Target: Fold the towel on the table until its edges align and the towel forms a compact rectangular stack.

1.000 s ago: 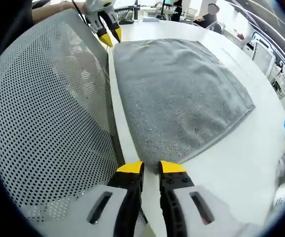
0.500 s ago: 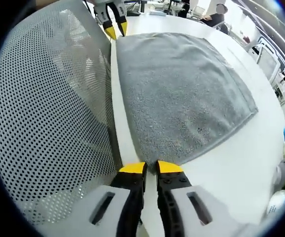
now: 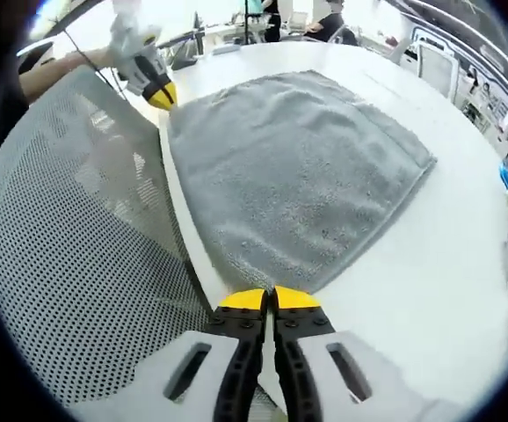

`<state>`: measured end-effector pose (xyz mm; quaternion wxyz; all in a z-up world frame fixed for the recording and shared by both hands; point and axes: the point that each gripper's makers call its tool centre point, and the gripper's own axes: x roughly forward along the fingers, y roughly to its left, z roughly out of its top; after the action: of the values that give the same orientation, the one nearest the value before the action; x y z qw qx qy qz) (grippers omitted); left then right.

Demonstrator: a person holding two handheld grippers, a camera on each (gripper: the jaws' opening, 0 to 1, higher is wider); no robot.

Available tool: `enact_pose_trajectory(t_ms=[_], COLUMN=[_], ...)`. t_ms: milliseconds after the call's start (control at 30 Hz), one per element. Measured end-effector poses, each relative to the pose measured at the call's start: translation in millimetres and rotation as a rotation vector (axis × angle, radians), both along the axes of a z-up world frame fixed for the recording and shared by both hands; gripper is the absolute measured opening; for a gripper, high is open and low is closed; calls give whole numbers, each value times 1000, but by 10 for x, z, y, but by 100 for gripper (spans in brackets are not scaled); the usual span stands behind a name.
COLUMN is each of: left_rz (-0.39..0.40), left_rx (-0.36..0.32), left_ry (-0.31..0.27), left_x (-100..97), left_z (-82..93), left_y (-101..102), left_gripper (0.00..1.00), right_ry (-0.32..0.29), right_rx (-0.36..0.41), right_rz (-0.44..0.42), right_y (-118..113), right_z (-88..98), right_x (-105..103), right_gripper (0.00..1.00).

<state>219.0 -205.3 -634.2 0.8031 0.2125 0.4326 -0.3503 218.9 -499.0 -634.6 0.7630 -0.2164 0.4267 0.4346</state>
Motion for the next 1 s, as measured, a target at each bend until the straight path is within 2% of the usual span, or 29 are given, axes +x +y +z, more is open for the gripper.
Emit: enact_pose_trajectory(t_ms=[167, 233, 300, 400, 467, 600, 700, 733, 833, 867, 933, 967, 1000], left_rz=[70, 94, 119, 193, 215, 238, 271, 271, 273, 298, 323, 320, 320], left_rx=[-106, -150, -187, -285, -322, -326, -353, -351, -356, -411, -537, -558, -542], left_ry=[-83, -83, -124, -141, -148, -152, -138, -143, -175, -179, -137, -139, -154], left_x=[100, 110, 183, 247, 254, 213, 202, 209, 254, 277, 264, 273, 292], left_z=[268, 357, 476, 598, 631, 585, 582, 591, 657, 715, 819, 851, 865], left_y=[-112, -171, -221, -281, -301, -278, -265, -263, -255, -286, -383, -400, -376], left_gripper=[3, 3, 3, 2, 2, 2, 2, 2, 2, 2, 2, 2, 2], right_ry=[-30, -46, -21, -25, -25, -9, -11, -6, 19, 38, 28, 28, 26], right_rx=[117, 183, 232, 285, 304, 357, 456, 467, 569, 616, 660, 665, 676], right_rz=[-124, -167, -203, -229, -257, -313, -358, -367, -431, -447, -481, -485, -492], right_y=[-19, -2, 11, 35, 30, 42, 103, 103, 106, 110, 64, 47, 32], right_z=[220, 310, 363, 447, 464, 534, 661, 670, 771, 813, 874, 885, 901], right_x=[132, 213, 223, 270, 283, 292, 328, 331, 378, 385, 427, 423, 421], right_gripper=[0, 0, 0, 0, 0, 0, 0, 0, 0, 0, 0, 0, 0])
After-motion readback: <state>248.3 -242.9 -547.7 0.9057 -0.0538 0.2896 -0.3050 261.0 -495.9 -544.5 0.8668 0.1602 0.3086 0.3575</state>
